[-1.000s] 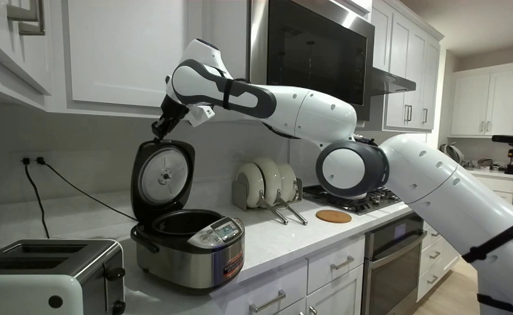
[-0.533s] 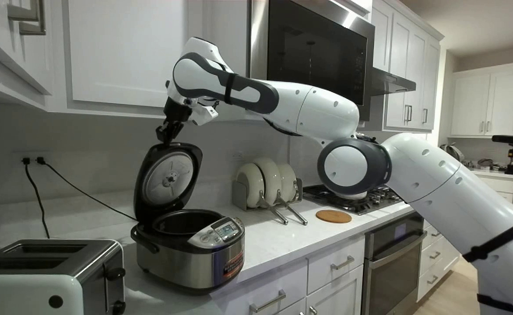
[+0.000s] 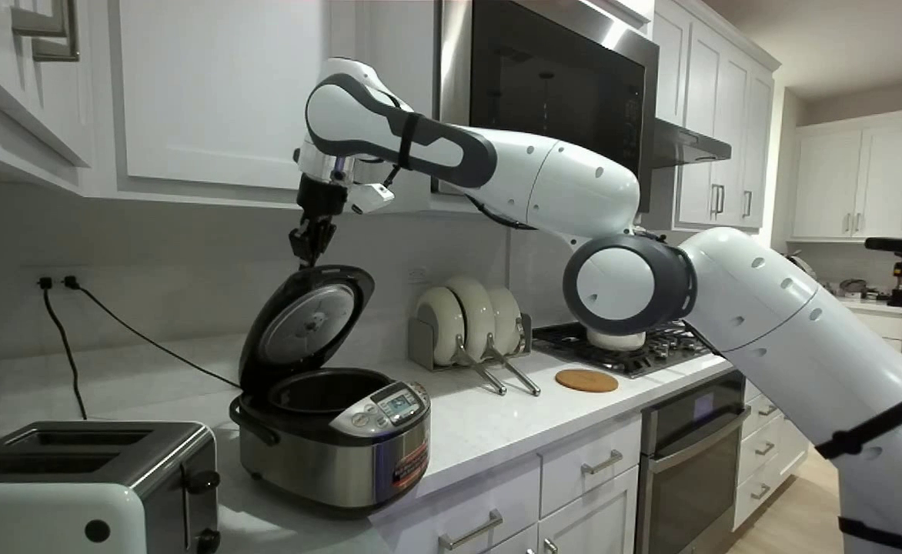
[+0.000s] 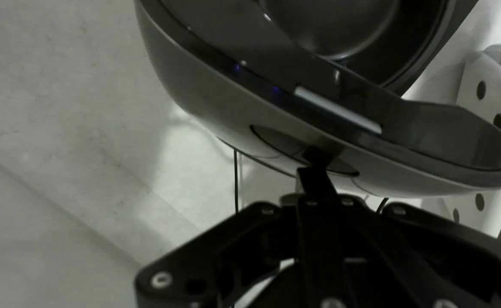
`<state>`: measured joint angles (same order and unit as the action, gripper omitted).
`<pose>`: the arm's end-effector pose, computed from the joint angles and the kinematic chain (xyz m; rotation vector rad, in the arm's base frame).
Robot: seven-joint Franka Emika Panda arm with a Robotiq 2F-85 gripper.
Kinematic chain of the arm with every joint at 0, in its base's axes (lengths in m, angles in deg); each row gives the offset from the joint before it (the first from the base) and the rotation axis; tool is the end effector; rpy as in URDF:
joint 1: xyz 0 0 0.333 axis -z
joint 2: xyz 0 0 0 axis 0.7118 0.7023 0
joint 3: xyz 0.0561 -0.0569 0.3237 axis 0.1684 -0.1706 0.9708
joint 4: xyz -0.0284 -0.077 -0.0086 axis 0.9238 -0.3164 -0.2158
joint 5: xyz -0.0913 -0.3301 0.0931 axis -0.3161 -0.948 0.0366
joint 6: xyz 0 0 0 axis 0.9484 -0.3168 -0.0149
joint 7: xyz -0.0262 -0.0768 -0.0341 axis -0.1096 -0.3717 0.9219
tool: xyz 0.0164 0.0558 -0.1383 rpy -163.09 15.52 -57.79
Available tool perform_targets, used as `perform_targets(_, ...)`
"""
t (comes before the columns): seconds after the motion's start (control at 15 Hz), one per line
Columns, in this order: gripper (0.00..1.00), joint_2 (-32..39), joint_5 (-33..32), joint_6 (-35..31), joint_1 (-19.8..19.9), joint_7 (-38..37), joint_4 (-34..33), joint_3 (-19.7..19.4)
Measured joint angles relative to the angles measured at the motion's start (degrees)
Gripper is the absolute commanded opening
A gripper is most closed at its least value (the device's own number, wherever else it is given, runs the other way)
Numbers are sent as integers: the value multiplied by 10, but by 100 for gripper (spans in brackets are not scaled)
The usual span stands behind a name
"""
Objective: Close the lid of the silver object
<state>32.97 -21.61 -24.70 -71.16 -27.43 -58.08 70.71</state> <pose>0.6531 0.3263 0.5830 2.7623 1.2526 0.5274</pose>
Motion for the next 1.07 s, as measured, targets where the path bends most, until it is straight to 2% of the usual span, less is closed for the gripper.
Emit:
perform_targets(0.47, 0, 16, 1, 168, -8, 1, 1, -3)
perform_targets(0.67, 0, 32, 1, 201, -10, 1, -6, -3)
perform_targets(1.07, 0, 41, 3, 213, -8, 12, -4, 0)
